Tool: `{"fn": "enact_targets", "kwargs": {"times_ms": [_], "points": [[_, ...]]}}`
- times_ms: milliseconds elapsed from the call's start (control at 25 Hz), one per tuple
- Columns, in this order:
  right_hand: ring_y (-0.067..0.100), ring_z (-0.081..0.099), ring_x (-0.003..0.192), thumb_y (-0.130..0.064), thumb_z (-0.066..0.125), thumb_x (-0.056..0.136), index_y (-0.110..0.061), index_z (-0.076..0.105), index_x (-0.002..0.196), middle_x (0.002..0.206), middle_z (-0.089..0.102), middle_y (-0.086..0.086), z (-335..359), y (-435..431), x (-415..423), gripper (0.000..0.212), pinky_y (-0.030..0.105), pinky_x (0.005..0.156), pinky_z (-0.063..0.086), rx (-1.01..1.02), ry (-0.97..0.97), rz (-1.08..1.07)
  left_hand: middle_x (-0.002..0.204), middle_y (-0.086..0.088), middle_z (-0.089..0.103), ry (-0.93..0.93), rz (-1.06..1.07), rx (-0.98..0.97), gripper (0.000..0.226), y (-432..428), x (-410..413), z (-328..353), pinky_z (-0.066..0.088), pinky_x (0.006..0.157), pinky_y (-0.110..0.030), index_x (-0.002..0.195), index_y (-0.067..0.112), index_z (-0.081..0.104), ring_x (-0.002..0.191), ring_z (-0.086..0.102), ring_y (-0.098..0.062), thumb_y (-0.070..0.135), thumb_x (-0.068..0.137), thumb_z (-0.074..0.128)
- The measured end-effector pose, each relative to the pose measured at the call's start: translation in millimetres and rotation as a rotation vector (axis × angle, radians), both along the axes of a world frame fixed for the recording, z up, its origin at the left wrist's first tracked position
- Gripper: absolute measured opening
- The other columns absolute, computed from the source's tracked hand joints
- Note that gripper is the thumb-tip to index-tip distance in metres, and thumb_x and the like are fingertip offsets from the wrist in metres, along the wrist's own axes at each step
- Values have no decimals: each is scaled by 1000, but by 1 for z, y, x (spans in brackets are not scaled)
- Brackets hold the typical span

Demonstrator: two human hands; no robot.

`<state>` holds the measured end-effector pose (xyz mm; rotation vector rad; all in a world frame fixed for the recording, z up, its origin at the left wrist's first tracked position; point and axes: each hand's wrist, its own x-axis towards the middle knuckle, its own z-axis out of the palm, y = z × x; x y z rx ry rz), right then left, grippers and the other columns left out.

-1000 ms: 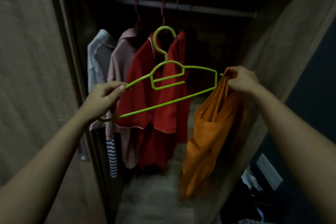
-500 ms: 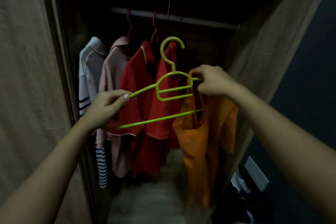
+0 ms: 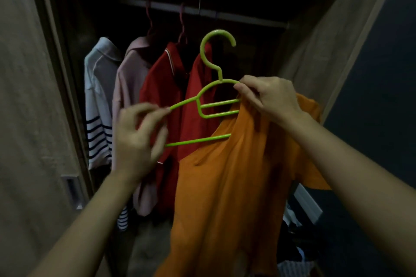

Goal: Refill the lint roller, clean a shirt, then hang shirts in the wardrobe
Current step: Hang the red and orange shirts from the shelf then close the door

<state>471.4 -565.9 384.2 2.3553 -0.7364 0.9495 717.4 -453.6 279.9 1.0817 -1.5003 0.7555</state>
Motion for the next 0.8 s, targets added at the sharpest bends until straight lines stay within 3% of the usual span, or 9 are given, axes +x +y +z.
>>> {"fn": "enact_targets", "kwargs": {"times_ms": [80,160,280,360,440,520,640,720,800], "points": [[18,62,60,-42,35,96,-20,65,92,67,65,2,3,0,1,38,19,45,28,5,-66,24,89,-13,57,-69,-133,3,20,7,-31,-26,45,74,-30,105,8,59,83,51,-20,20,92,50],[18,62,60,-40,36,96,-19,66,92,68,66,3,7,3,4,37,22,48,34,-9,-102,72,91,-5,56,-40,-210,252,28,3,-55,-51,50,71,-35,112,15,57,86,50,-13,33,91,49],[15,61,60,-39,36,97,-18,66,93,67,65,2,14,9,9,37,26,49,42,-11,-97,153,117,11,35,203,-275,726,56,-21,-62,-58,34,101,-37,131,49,36,113,28,-4,63,79,49],[14,61,60,-40,36,97,-18,66,92,67,65,1,14,13,12,38,28,48,44,-20,-85,176,127,29,30,263,-468,880,55,-34,-63,-50,21,108,-32,123,62,34,124,21,-1,67,72,55],[13,60,59,-39,36,96,-18,67,92,67,65,1,12,13,13,38,28,48,45,-21,-88,192,119,27,45,301,-627,941,38,-37,-64,-42,27,109,-23,110,44,57,118,34,7,56,75,65],[12,61,60,-38,36,96,-17,67,93,67,66,2,9,10,8,38,28,48,45,2,-104,200,94,21,52,305,-669,937,29,-34,-63,-42,29,97,-7,88,21,65,101,41,18,48,80,65],[9,58,61,-35,38,97,-17,67,94,70,66,2,8,3,-4,35,19,50,41,32,-142,175,79,16,52,139,-558,897,53,-35,-51,-56,25,91,-29,71,25,56,100,39,2,73,81,36],[9,57,62,-35,39,97,-18,67,95,71,66,3,11,-2,-17,34,17,51,38,43,-165,161,81,17,56,-63,-381,890,60,-38,-27,-68,28,85,-37,79,28,60,97,39,-4,77,81,27],[16,61,63,-42,35,97,-19,67,95,72,67,4,10,-9,-32,39,27,51,45,63,-157,133,93,19,61,-151,-332,835,51,-33,6,-80,39,85,-40,96,29,66,96,47,-4,69,85,36]]}}
